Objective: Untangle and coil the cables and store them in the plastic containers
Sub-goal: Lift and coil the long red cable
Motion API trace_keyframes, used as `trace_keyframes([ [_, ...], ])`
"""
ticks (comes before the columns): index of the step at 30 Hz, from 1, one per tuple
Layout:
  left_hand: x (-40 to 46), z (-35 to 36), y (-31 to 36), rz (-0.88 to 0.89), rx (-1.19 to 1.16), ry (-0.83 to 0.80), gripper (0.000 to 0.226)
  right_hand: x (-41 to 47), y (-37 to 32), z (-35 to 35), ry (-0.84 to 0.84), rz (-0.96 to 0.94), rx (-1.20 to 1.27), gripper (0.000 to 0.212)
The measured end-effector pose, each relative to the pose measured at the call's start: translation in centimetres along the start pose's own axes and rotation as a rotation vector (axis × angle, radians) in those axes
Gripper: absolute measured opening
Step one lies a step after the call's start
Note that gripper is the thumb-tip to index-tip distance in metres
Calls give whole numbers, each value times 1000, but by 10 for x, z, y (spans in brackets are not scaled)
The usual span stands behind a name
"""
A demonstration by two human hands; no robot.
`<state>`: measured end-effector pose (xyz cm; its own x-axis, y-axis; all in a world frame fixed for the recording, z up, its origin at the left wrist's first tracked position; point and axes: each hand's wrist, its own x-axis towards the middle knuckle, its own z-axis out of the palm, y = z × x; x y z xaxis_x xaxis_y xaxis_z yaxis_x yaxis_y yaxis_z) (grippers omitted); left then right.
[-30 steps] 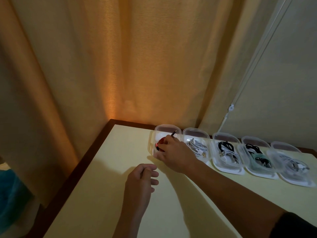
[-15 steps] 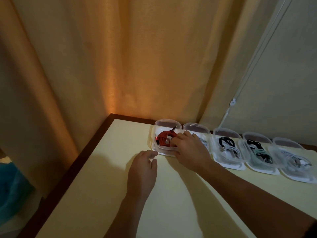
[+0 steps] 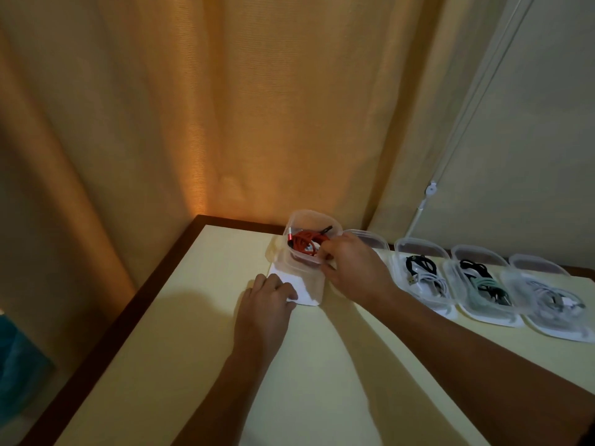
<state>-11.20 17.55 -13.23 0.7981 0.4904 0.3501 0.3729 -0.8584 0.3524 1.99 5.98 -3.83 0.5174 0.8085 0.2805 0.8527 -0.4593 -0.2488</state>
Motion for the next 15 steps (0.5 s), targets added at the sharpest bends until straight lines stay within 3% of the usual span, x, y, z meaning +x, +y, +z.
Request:
trace_keyframes([
  [5, -21, -17, -33, -66, -58, 208, 18, -4, -1, 3, -13, 25, 14, 16],
  [11, -23, -54, -50, -341, -142, 319, 12, -14, -15, 23, -76, -38, -50, 23],
  [15, -18, -66, -40, -350, -196, 432, 15, -22, -19, 36, -82, -116, -106, 28],
])
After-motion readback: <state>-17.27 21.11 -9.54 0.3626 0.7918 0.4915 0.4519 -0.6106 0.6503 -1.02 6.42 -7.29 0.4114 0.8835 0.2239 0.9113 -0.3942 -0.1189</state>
